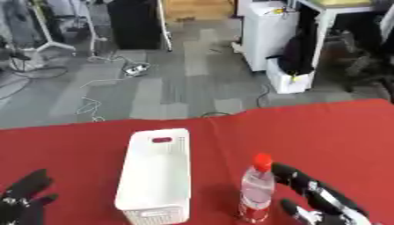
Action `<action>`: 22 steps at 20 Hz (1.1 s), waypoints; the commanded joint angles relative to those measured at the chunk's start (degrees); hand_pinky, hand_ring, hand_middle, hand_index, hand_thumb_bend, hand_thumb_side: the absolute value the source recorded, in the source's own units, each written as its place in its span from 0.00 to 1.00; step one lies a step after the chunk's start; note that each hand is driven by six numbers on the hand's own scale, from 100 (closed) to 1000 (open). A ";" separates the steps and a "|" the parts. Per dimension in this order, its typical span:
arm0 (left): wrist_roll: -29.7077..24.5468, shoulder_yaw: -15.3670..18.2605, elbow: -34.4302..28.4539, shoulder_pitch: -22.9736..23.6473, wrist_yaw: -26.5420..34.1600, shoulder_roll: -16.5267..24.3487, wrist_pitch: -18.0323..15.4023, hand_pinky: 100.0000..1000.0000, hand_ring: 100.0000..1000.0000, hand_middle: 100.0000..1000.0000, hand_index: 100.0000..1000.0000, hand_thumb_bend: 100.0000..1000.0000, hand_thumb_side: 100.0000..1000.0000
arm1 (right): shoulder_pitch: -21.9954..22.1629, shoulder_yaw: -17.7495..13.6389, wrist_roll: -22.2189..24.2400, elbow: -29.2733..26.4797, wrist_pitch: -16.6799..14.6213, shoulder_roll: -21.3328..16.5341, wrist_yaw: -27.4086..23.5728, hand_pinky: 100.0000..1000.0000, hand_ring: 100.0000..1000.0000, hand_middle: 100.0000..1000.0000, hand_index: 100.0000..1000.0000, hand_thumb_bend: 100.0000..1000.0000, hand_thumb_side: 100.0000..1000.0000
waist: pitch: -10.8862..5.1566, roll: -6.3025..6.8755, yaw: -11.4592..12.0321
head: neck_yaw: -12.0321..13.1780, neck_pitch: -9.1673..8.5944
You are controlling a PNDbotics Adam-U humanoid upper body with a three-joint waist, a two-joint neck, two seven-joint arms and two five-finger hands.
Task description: Pick up objects on the table and place them in the box.
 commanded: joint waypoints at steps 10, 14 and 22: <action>-0.64 -0.18 -1.22 -0.33 0.31 0.17 -0.13 0.68 0.81 0.80 0.81 0.26 0.81 | -0.86 0.63 -0.94 0.72 -1.10 0.50 0.85 1.00 1.00 1.00 1.00 0.32 0.57 | -0.45 -0.21 0.59 | 0.10 -0.46; -0.79 -0.25 -1.22 -0.34 0.42 0.12 -0.17 0.68 0.81 0.80 0.81 0.26 0.81 | -1.20 1.06 -2.49 1.15 -1.28 0.54 1.18 1.00 1.00 1.00 1.00 0.32 0.58 | -0.48 -0.27 0.74 | -0.02 -0.60; -0.94 -0.25 -1.20 -0.25 0.50 0.06 -0.18 0.68 0.81 0.80 0.81 0.26 0.81 | -1.24 0.99 -6.60 1.72 -1.32 0.48 2.64 1.00 1.00 1.00 1.00 0.34 0.59 | -0.40 -0.23 0.66 | -0.20 -0.84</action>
